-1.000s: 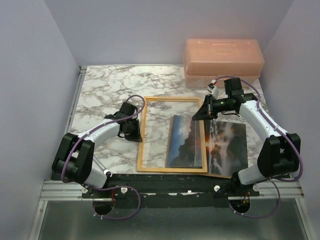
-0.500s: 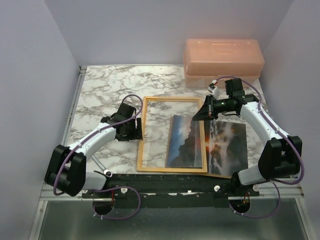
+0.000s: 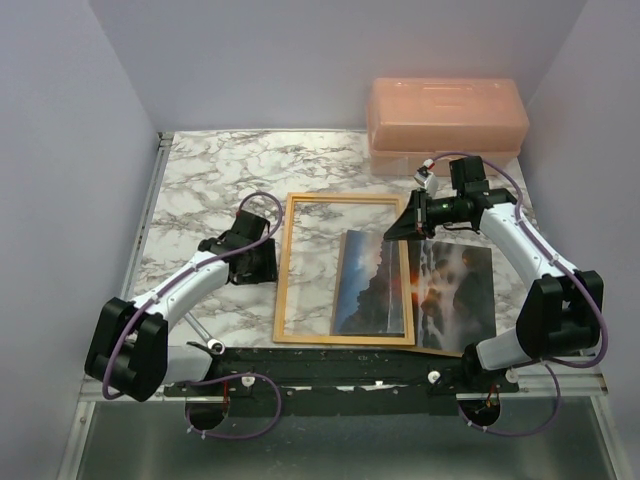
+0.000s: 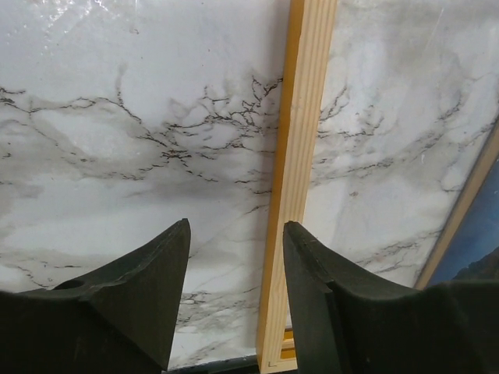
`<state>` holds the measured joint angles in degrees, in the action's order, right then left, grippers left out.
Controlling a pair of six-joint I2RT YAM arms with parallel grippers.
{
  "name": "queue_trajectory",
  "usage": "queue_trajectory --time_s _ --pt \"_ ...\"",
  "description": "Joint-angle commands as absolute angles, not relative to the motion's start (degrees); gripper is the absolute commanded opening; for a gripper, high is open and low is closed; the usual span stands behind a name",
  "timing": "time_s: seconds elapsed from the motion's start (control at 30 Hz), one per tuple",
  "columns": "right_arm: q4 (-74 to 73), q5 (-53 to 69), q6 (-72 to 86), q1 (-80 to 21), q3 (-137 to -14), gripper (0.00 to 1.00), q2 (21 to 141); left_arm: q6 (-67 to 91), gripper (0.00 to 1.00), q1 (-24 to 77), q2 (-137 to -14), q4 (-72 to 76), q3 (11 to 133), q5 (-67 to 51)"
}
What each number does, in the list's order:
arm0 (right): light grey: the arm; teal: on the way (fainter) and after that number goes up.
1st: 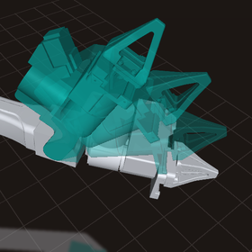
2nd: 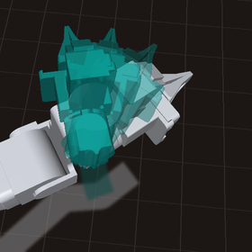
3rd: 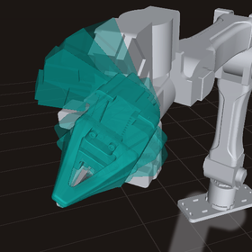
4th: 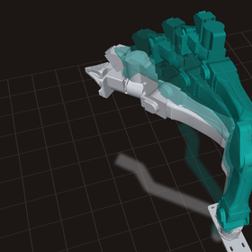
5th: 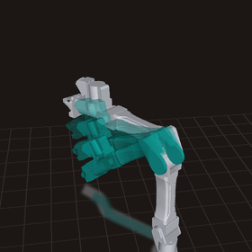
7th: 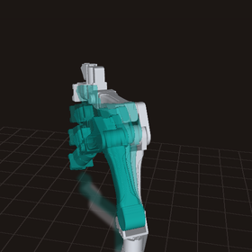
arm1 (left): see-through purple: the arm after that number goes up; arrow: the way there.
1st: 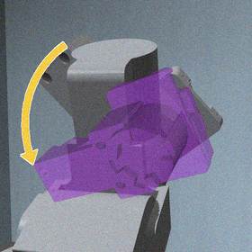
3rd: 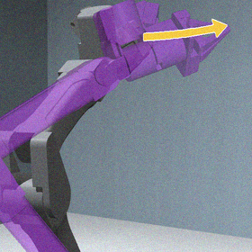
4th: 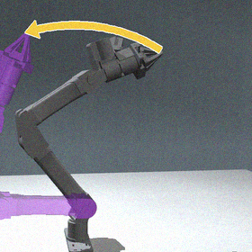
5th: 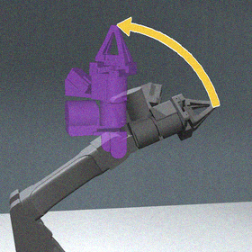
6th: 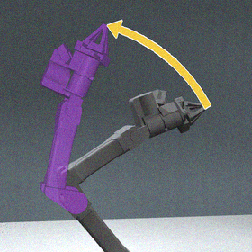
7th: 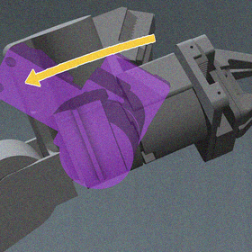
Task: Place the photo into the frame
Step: Place the photo frame item in the photo frame.
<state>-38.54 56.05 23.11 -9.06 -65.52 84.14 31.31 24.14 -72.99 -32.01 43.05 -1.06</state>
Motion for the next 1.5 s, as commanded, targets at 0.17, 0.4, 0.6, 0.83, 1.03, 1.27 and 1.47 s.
queue_trajectory --time_s 0.17,0.4,0.6,0.83,1.03,1.27,1.47 --pt "-36.7 59.2 24.8 -11.1 -69.0 0.01 86.8 30.5 0.44 24.3 -76.7 -29.2 41.7 0.1" --pt "-36.4 58.7 26.1 -12.3 -71.6 0.01 88.3 30.3 0.43 24.3 -76.9 -28.4 40.9 0.0" --pt "-36.9 58.5 26.2 -12.5 -72.6 0.00 88.1 30.6 0.44 24.3 -73.5 -27.7 40.3 -1.6" --pt "-36.0 58.6 27.0 -12.5 -71.4 0.01 87.6 29.3 0.43 24.5 -73.2 -23.9 38.8 -5.5" --pt "-36.0 58.6 27.0 -12.5 -71.4 0.01 88.0 28.3 0.40 25.2 -76.7 -23.6 39.5 -4.4" --pt "-35.6 58.8 27.9 -12.6 -72.4 0.01 88.5 27.7 0.38 25.6 -77.2 -23.3 39.6 -4.0" --pt "-34.8 58.9 29.6 -12.7 -72.9 0.01 88.3 27.8 0.36 25.7 -76.8 -22.7 39.0 -3.8"
